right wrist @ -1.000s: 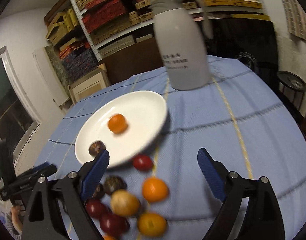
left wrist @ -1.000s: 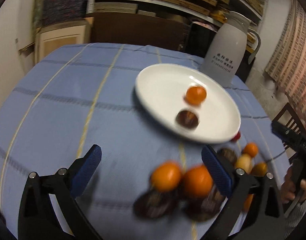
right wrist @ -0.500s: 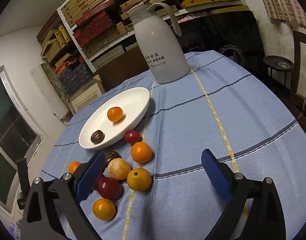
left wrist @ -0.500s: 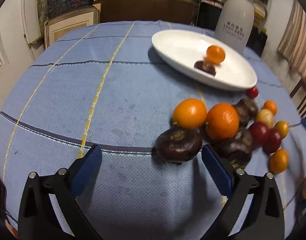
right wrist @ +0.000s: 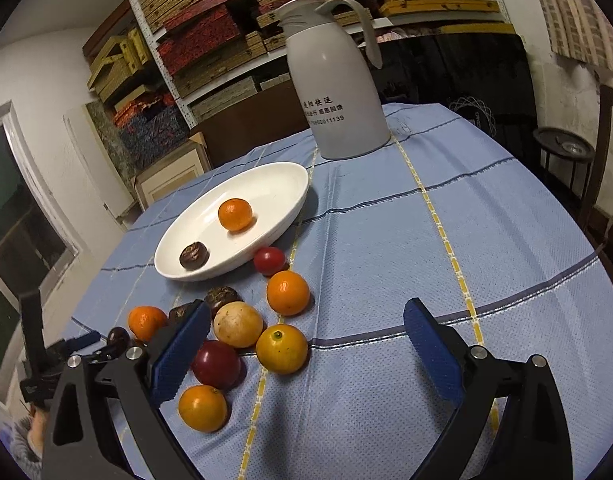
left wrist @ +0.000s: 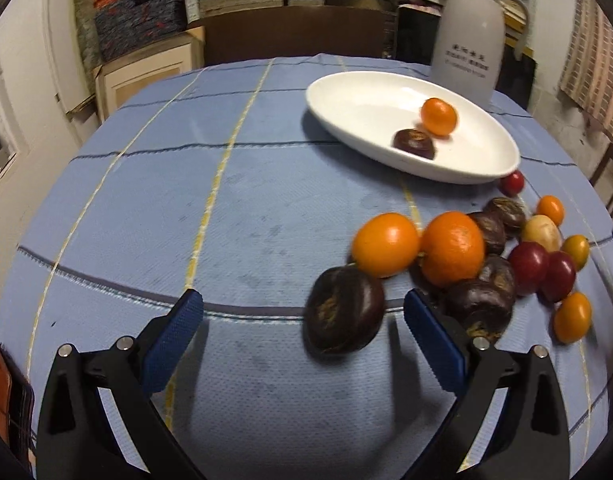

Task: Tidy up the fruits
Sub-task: 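Grasp another dark brown fruit with the left gripper while the right gripper grasps a yellow citrus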

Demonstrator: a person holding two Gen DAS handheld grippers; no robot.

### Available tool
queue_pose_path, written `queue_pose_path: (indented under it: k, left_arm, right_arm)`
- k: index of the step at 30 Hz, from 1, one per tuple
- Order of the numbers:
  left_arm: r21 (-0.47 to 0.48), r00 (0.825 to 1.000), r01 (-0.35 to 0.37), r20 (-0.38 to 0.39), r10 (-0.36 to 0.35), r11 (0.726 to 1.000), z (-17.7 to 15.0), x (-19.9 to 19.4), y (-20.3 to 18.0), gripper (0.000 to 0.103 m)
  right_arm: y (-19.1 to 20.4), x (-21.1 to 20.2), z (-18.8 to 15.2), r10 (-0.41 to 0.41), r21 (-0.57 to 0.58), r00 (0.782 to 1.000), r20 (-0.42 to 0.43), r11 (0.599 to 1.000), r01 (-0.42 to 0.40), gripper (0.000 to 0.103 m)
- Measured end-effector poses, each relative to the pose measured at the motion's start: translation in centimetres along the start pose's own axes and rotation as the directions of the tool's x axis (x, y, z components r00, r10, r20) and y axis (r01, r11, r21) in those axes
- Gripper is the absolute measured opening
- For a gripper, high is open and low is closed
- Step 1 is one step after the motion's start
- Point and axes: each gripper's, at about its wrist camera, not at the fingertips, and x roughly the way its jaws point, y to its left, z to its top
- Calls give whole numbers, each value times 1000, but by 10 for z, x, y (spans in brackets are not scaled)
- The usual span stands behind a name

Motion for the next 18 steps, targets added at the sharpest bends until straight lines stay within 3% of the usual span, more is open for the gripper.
queue_pose_path:
  k: [5, 8, 15, 18]
  left_arm:
    - [20, 999, 54, 7, -54, 998, 0, 0, -5, 97]
    - [50, 998, 61, -21, -60, 997, -2, 4, -12, 80]
    - [58, 997, 70, -31, -68, 996, -6, 3, -15, 76]
    - [68, 994, 102, -36, -99, 993, -8, 3, -17, 60]
  right_arm:
    - [6, 0, -2, -10, -36, 1000, -2, 999, 10, 98]
    - [6, 0, -2, -10, -44, 1000, -5, 999, 10, 98]
    - [6, 1, -2, -9, -50, 1000, -11, 999, 8, 98]
    - [8, 1, -3, -8, -60, 1000, -13, 998, 7, 98]
